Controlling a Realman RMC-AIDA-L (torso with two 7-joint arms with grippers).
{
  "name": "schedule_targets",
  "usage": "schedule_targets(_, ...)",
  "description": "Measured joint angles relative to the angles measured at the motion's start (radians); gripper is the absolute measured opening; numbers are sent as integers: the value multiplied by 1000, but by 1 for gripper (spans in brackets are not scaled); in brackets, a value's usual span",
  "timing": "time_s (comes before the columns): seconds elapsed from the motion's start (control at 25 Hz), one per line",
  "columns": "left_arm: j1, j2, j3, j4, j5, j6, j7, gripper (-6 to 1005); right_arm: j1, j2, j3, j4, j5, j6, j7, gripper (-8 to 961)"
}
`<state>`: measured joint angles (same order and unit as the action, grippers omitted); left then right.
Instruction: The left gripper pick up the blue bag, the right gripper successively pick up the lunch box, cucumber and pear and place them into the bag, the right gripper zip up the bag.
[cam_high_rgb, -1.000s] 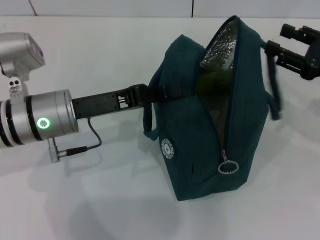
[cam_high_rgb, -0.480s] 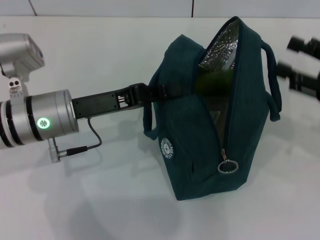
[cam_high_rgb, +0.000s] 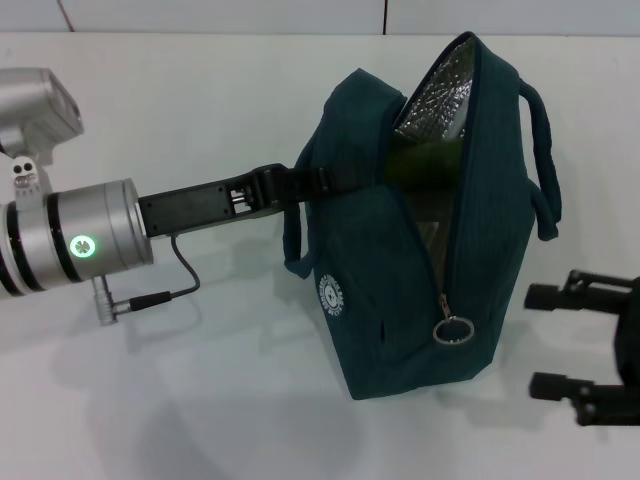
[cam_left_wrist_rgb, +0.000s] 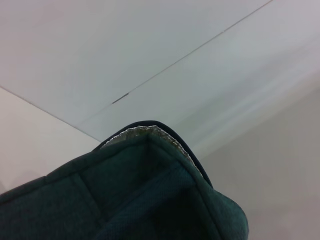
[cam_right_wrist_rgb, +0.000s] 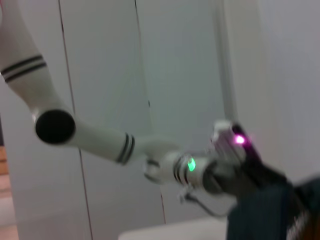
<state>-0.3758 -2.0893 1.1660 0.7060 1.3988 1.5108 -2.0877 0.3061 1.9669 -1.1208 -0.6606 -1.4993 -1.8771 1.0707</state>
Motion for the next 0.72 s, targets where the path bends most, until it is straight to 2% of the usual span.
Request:
schedule_targets(0.36, -7, 0, 2, -23, 6, 2, 18, 51, 69, 41, -12, 123, -74, 172, -2, 730)
schedule_targets(0.72, -5, 0, 16, -24, 23, 10, 59, 69, 96, 44, -19, 152, -72, 206, -2, 727)
